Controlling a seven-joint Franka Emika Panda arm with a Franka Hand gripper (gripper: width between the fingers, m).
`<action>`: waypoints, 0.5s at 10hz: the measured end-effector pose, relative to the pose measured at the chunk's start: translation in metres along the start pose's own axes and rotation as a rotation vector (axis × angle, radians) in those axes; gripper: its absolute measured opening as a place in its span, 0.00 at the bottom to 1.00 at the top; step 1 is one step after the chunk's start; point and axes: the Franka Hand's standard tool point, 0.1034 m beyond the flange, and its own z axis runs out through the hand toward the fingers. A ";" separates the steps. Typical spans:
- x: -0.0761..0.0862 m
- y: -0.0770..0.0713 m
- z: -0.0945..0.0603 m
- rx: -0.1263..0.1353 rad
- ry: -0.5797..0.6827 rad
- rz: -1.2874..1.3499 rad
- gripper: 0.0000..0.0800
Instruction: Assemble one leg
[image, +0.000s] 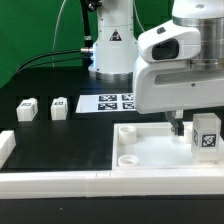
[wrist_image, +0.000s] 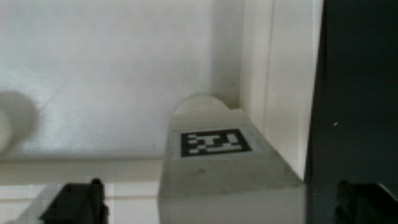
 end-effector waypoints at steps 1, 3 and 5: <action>0.000 0.000 0.000 0.000 0.000 0.000 0.66; 0.000 0.000 0.000 0.000 0.000 0.000 0.36; 0.000 0.000 0.000 0.000 0.000 0.010 0.36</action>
Offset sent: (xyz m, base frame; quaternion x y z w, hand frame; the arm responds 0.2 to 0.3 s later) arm 0.0000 0.0000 0.0000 0.0000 0.0000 0.0000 1.0000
